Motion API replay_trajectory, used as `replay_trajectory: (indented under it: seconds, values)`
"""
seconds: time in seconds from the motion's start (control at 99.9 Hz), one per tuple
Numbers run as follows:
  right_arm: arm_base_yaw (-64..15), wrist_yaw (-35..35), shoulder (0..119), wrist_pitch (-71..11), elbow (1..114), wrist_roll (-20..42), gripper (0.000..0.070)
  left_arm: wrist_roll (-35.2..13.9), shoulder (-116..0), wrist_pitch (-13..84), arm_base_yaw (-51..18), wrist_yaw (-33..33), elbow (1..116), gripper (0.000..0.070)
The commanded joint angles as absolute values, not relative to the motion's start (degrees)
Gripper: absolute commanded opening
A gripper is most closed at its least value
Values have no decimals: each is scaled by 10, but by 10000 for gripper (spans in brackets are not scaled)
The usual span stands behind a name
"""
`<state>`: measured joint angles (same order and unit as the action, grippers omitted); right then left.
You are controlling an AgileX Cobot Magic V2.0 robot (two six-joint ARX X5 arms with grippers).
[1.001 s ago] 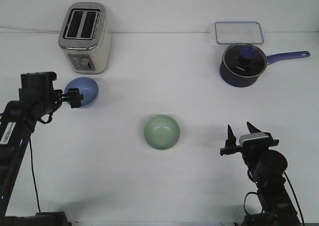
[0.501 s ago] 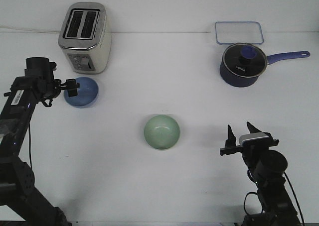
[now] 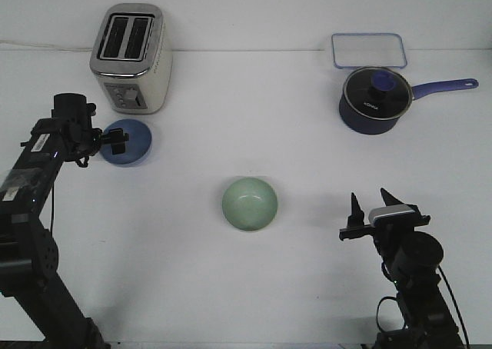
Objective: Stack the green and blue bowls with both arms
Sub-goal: 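Move the left gripper to the light blue bowl's rim, then close the left gripper on the blue bowl's rim and lift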
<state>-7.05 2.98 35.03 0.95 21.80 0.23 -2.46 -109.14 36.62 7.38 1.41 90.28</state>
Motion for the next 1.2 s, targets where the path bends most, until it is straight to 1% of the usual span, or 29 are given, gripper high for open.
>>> replay_trajectory:
  seconds: [0.0,0.861,0.911,0.951,1.091,1.191]
  values:
    - [-72,30,353,15,217,2,448,-20,-1108,363,75,15,915,503]
    - [-72,30,353,15,217,2,448,-20,-1137,359,75,15,915,495]
    - [-72,30,353,15,217,2,448,-21,-1140,359,75,15,915,484]
    - [-72,30,353,15,217,2,448,-22,-1142,359,75,15,915,437]
    - [-72,30,353,15,217,2,448,-22,-1143,359,75,15,915,176]
    - [-72,30,353,15,217,2,448,-22,-1143,359,75,15,916,41]
